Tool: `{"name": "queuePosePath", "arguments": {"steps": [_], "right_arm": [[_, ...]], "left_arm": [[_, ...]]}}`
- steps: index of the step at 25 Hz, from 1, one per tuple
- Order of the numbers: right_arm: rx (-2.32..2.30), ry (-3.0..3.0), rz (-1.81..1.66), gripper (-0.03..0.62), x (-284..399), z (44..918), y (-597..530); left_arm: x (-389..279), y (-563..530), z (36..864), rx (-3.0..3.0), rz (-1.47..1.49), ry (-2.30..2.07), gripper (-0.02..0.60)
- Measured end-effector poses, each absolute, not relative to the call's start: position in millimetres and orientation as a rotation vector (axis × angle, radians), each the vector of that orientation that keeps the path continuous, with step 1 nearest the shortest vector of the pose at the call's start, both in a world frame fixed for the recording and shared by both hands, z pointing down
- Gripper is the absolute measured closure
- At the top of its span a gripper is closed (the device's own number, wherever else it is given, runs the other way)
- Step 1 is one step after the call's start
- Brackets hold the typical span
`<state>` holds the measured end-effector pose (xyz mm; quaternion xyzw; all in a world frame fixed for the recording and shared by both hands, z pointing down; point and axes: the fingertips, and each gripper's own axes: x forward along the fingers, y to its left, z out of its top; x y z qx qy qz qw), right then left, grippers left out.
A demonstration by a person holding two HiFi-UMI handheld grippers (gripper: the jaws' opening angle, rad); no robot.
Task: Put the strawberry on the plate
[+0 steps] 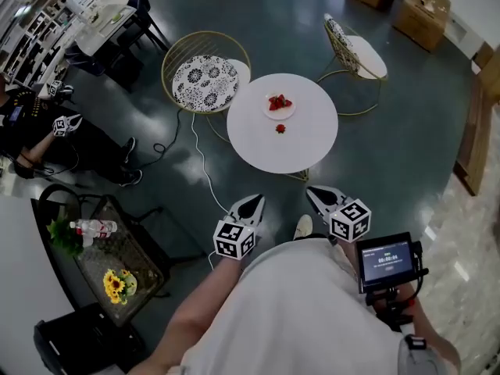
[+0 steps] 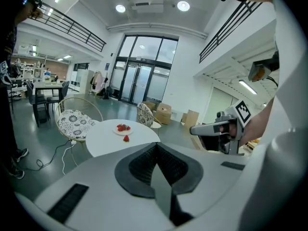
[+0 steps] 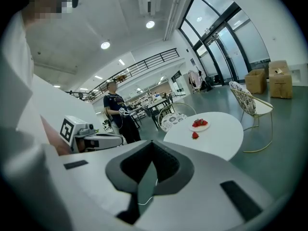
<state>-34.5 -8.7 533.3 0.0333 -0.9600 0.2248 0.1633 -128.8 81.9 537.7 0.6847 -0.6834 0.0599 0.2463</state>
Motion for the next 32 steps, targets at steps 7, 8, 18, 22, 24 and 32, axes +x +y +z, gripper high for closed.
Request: {"name": "queuePosePath", "arguments": {"steps": [7,8,18,22,24,32], "right_arm": [[0.083,-2.736,0.661,0.588,-47.0,546.9,-66.9],[0.079,-2.736,0.667,0.588,-51.8,553.9,-75.9],[0.087,-2.726,0.699,0.588,-49.0,563.7,-88.8],[0.100,-2.715,0.704,0.588,-56.1,574.9,-91.2],[0.109,-2.719,0.699,0.588,-59.2,570.5,-93.5],[0.187,-2.716,0.692,0.588,-65.2,563.2,-108.4]], "left_arm": [[-143.1,24.5,548.0,1.841,0.177,-1.873,0.575],[-147.3,16.0,554.3,1.836,0.182,-1.874,0.575],[-150.3,0.5,556.8,1.830,0.206,-1.874,0.575],[-158.3,-3.1,564.1,1.838,0.201,-1.863,0.575],[-160.8,-6.5,560.5,1.851,0.204,-1.854,0.575],[-179.6,-34.0,560.2,1.919,0.241,-1.799,0.575]]}}
